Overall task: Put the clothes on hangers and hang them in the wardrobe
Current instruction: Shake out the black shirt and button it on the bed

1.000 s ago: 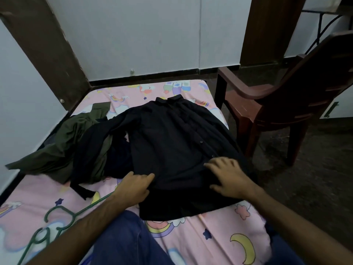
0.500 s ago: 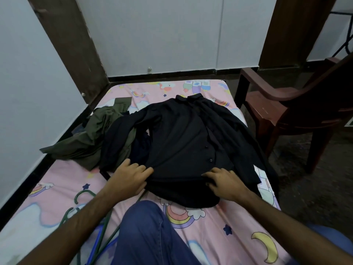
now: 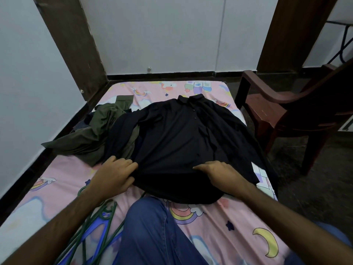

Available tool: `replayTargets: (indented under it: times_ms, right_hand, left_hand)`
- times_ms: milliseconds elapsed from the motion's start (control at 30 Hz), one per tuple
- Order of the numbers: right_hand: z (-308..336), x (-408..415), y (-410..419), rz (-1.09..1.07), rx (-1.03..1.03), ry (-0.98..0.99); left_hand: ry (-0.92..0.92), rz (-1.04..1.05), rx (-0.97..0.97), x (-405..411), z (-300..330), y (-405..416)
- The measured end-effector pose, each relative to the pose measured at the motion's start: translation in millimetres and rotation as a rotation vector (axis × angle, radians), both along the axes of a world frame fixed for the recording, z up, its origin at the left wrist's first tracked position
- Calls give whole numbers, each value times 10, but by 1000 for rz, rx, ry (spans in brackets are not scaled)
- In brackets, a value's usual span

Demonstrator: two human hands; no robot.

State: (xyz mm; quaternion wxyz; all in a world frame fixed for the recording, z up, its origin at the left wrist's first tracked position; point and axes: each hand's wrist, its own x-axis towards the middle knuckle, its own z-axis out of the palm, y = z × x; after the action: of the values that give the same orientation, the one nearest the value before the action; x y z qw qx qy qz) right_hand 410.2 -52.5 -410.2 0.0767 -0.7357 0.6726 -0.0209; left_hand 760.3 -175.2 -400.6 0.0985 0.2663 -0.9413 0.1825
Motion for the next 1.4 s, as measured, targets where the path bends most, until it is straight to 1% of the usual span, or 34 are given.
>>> replayTargets:
  times_ms: [100,200,300,400,433,467,533,567,600,700,767,800,833,900,967,1033,1133,1200,1300,1333,1400]
  right_hand:
    - [-249,184,-51,120,126,-67]
    - [-521,306,-38,189,324,-275]
    - [-566,275,72,222,398,-376]
    - [-557,-6,193,114,387,-463]
    - [-569,-143,245,86,362,-431]
    - [-582,-279,312,65,330,-330]
    - [-623,-529,488,22,241,-11]
    - [-638,-633,593,-5,188,90]
    - [-647,-729,693,-44,138,125]
    - [-708,-956,905,-198,60,127]
    - [-775,-1021,959,-235,12,113]
    - [-808,-1028,967,-218,-20,119]
    - [-828,-1033,970,-180,-43,148]
    - [-745,-1098,964,-62,-66,245]
    - [-575,-1234,970,51,-96,314]
    - [-334,-1350,990,89,-46,336]
    - [-104,-1559,1055,78,116,386]
    - [-85,-1613,1109,81,240,398]
    - [-225,-1574,1179,61,325,371]
    - [-253,-1553,1199,27,353,327]
    - [-247,-1542,1198,-106,337,163]
  left_hand:
    - [-146,-28,8,171,51,-8]
    - [-270,33,53,291,25,-30]
    - [-308,38,91,307,-8,-84]
    - [-269,-4,108,158,11,-140]
    - [-249,-12,110,58,25,-141]
    - [-225,-23,119,-66,38,-127]
    - [-168,-64,171,-379,24,-46]
    - [-162,-88,221,-561,-3,22]
    - [-179,-112,280,-748,-42,104]
    - [-284,-160,441,-1306,-234,365]
    - [-349,-169,507,-1625,-427,518]
    - [-389,-166,518,-1747,-538,585]
    - [-437,-162,504,-1839,-654,643]
    - [-513,-160,393,-1954,-842,742]
    - [-517,-144,294,-2017,-909,815]
    - [-497,-148,253,-2062,-912,835]
    - [-494,-233,239,-2094,-845,827]
    - [-476,-298,331,-2124,-840,853]
    - [-469,-363,473,-2184,-886,927]
    - [-441,-375,516,-2187,-898,948]
    - [-321,-387,667,-2157,-926,942]
